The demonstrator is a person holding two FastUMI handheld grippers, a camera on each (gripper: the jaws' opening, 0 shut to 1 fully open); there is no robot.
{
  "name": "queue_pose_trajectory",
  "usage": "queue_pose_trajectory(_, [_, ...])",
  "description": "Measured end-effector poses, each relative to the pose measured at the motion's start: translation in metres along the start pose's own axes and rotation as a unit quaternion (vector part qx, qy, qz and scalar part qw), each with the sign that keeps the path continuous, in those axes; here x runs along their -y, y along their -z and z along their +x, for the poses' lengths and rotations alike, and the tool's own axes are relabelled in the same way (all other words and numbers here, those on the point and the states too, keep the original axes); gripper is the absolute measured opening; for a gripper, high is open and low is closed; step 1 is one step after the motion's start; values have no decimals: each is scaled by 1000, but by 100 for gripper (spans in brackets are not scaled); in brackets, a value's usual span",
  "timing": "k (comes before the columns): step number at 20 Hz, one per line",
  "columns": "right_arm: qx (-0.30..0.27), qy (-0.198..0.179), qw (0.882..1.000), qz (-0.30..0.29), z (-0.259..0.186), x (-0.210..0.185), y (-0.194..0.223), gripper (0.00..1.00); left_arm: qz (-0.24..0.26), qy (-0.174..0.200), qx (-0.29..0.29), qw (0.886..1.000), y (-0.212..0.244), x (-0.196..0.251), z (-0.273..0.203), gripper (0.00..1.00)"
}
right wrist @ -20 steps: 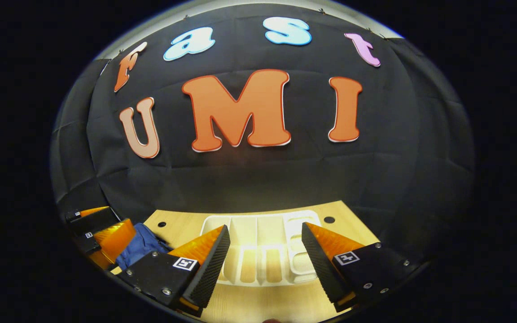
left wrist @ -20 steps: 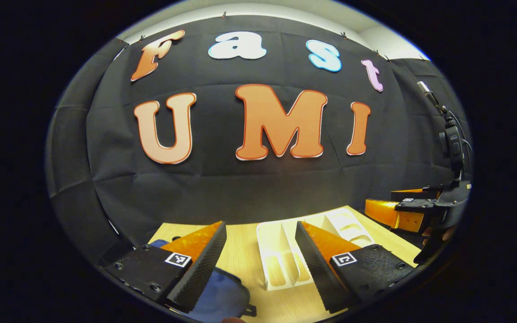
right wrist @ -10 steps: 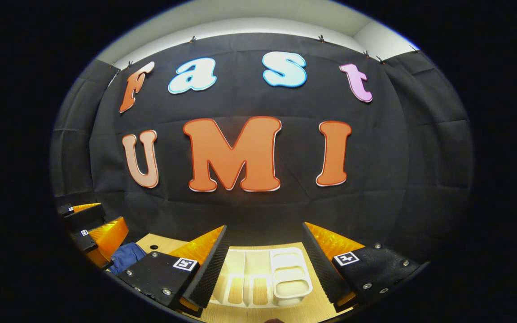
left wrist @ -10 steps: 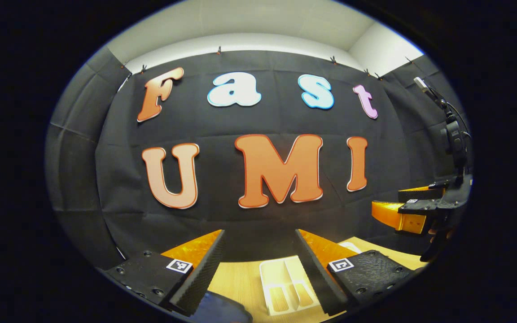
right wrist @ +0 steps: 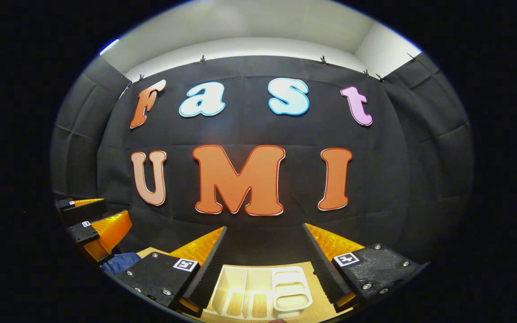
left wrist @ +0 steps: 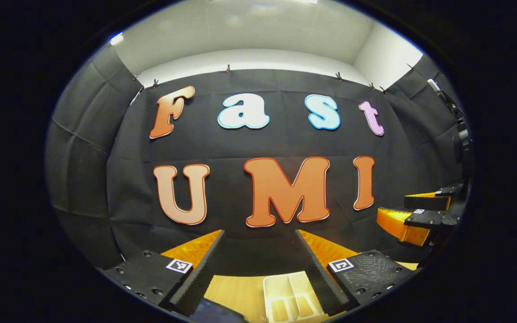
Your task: Open the schoolbag, grab two books from the bookshelf and put them into the schoolbag.
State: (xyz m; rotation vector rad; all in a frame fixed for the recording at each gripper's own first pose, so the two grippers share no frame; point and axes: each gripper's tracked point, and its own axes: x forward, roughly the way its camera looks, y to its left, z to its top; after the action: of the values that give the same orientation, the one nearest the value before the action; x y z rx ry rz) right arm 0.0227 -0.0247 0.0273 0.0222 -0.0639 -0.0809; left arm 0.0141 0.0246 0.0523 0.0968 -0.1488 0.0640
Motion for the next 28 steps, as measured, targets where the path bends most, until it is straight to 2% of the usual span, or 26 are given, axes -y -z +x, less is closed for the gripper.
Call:
queue_pose_trajectory(4, [-18, -4, 1000, 2, -6, -4, 16, 94, 1, -11, 12, 1000, -2, -2, -15, 96])
queue_pose_trajectory(6, [-30, 3, 999, 11, -11, -4, 25, 94, 5, -5, 27, 1000, -7, -3, -21, 97])
queue_pose_trajectory(9, [-35, 6, 999, 16, -14, -7, 34, 94, 19, -24, 14, 999, 7, -14, -22, 97])
queue_pose_trajectory(10, [-35, 5, 999, 12, -13, -8, 34, 94, 23, -19, 9, 1000, 10, -12, -21, 94])
queue_pose_trajectory(13, [-33, 0, 999, 14, -13, -12, 34, 94, 16, 20, -11, 1000, 21, 8, -18, 99])
queue_pose_trajectory(14, [-35, -2, 999, 13, -13, -14, 36, 94, 20, 17, -11, 1000, 20, 8, -18, 95])
queue_pose_trajectory(16, [-37, 0, 999, 4, -12, -12, 39, 94, 32, 9, -14, 999, 23, 5, -19, 95])
queue_pose_trajectory(18, [-33, -8, 999, 6, -12, -16, 38, 94, 36, 5, -17, 999, 26, 3, -17, 99])
queue_pose_trajectory(23, [-20, -3, 1000, -23, -11, -13, 36, 94, 31, -4, -14, 999, 28, -2, -13, 99])
queue_pose_trajectory(25, [-22, -14, 1000, -15, -13, -20, 35, 94, 27, -4, -18, 999, 33, -1, -11, 99])
queue_pose_trajectory(27, [-23, -18, 999, -13, -10, -21, 38, 94, 20, -6, -20, 1000, 34, -2, -11, 99])
queue_pose_trajectory(28, [-23, -17, 999, -15, -9, -20, 38, 94, 19, -7, -21, 1000, 34, -2, -11, 94])
